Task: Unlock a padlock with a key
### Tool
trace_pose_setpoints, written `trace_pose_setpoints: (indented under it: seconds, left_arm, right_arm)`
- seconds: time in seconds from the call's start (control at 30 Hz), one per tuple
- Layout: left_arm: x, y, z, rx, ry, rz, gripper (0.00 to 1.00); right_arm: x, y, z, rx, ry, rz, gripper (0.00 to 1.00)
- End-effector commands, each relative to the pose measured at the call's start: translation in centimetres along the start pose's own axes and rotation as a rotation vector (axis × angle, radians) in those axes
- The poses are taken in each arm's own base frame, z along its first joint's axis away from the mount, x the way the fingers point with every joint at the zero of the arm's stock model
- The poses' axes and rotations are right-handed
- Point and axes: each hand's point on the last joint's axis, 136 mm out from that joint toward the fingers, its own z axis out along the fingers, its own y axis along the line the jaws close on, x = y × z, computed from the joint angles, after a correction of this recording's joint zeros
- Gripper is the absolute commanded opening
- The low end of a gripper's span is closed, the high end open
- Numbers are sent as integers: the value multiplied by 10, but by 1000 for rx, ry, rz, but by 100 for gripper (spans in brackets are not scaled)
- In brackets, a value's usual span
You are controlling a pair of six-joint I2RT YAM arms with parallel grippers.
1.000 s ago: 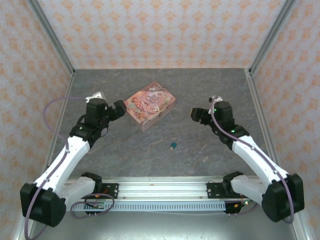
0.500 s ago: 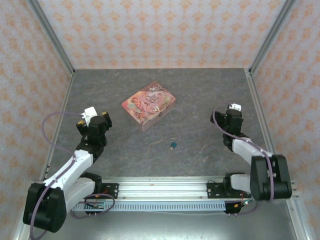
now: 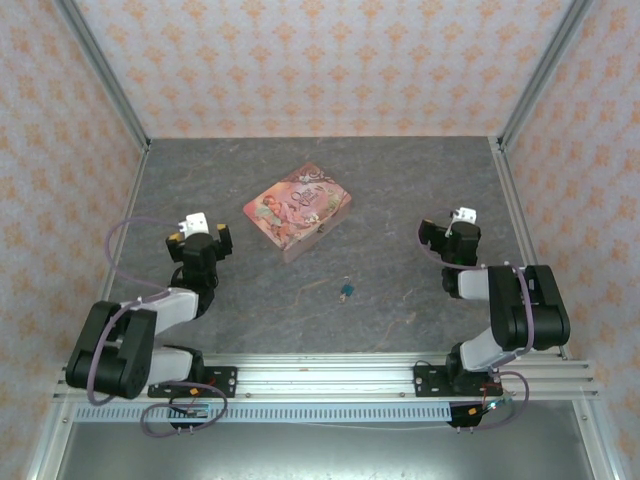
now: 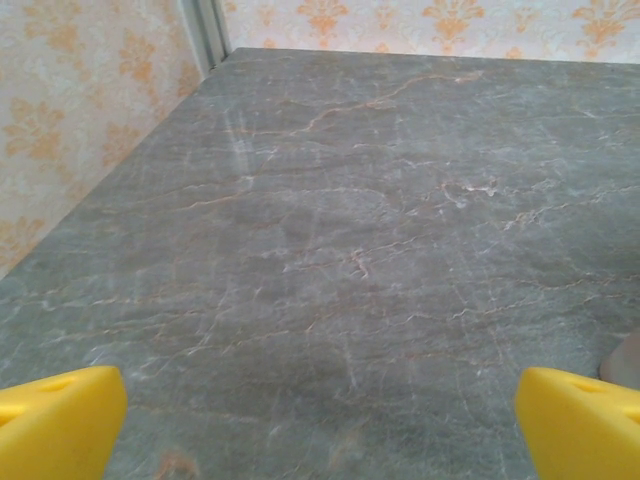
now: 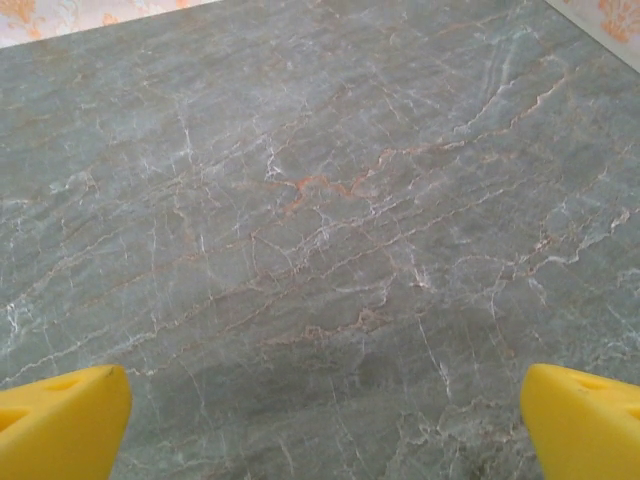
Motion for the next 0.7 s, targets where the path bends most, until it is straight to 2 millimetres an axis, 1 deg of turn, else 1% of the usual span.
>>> trace_pose_setpoints:
  seconds: [0.0, 0.03, 0.07, 0.1, 0.13, 0.2, 0.67]
  left_arm:
    - [-12, -4, 15, 31, -68, -34, 100]
    - [-7, -2, 21, 22, -67, -42, 100]
    - [-8, -2, 24, 19, -70, -48, 100]
    - [-6, -2, 27, 17, -20, -41, 100]
    - [-8, -3, 32, 4, -5, -32, 100]
    - [-8, -9, 32, 17, 6, -5, 100]
    - [-8, -12, 32, 19, 6, 9, 100]
  right_arm:
    - [-17, 2, 1, -8, -52, -4, 99]
    - [-17, 2, 1, -8, -50, -5, 99]
    - [-16, 2, 2, -9, -50, -5, 99]
    - [-17, 2, 1, -9, -50, -5, 99]
    - [-17, 2, 1, -9, -51, -7, 99]
    - [-17, 2, 1, -6, -51, -6, 99]
    - [-17, 2, 1, 0, -51, -6, 99]
